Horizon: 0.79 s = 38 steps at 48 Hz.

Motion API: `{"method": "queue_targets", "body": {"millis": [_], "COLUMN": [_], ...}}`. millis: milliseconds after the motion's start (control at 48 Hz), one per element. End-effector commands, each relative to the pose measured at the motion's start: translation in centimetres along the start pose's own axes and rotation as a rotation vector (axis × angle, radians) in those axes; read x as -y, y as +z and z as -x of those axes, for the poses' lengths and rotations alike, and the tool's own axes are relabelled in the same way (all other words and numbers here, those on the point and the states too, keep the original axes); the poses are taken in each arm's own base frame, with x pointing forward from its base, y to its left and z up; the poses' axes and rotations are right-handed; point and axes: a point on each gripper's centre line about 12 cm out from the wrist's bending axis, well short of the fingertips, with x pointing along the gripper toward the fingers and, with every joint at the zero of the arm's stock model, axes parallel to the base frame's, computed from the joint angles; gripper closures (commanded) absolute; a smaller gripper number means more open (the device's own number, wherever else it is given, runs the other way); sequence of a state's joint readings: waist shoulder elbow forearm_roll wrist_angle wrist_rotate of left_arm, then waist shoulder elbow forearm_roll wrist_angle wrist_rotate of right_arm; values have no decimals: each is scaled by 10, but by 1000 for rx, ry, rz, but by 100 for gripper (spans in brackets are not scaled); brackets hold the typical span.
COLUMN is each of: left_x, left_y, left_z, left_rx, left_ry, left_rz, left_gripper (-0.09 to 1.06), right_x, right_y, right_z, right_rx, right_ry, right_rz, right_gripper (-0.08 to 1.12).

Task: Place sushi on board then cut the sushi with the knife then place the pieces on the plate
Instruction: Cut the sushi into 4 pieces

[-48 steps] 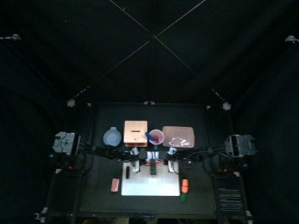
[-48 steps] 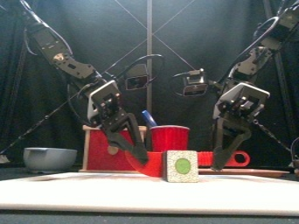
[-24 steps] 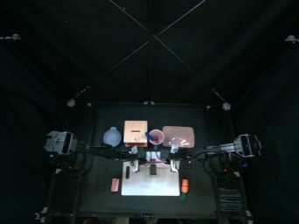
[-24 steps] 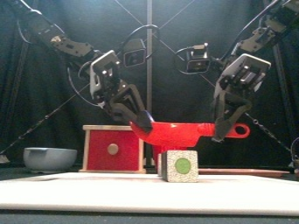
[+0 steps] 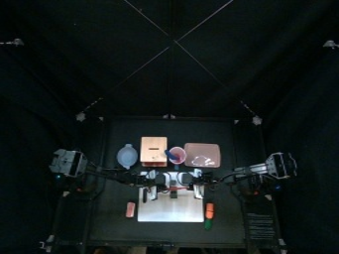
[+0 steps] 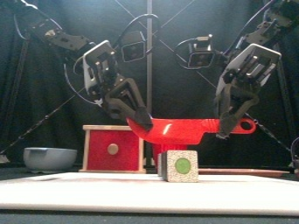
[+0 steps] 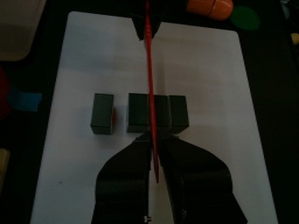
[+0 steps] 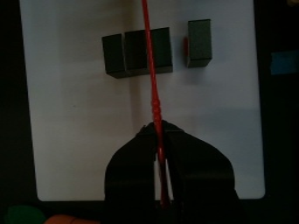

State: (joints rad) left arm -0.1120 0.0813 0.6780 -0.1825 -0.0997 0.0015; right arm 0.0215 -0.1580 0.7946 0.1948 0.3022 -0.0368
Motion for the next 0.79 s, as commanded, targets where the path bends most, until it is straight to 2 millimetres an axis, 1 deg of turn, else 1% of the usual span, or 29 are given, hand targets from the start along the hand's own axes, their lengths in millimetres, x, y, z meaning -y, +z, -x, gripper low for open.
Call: {"method": "queue_targets", "body": {"millis": [21, 438, 792], "left_x": [2, 2, 2], "left_y": [8, 3, 6], "left_z": [0, -4, -1], "left_rx": [24, 9, 18], "left_ry": [-5, -2, -3], "left_rz": [6, 9, 14], "left_gripper": [46, 46, 46], "right_x": [-1, 0, -2], "right_y": [9, 4, 9], "right_z": [4, -6, -3], "right_rx": [35, 3, 20], "right_ry": [3, -1, 7], "right_rz": [-4, -7, -12], "right_gripper": [81, 81, 81]}}
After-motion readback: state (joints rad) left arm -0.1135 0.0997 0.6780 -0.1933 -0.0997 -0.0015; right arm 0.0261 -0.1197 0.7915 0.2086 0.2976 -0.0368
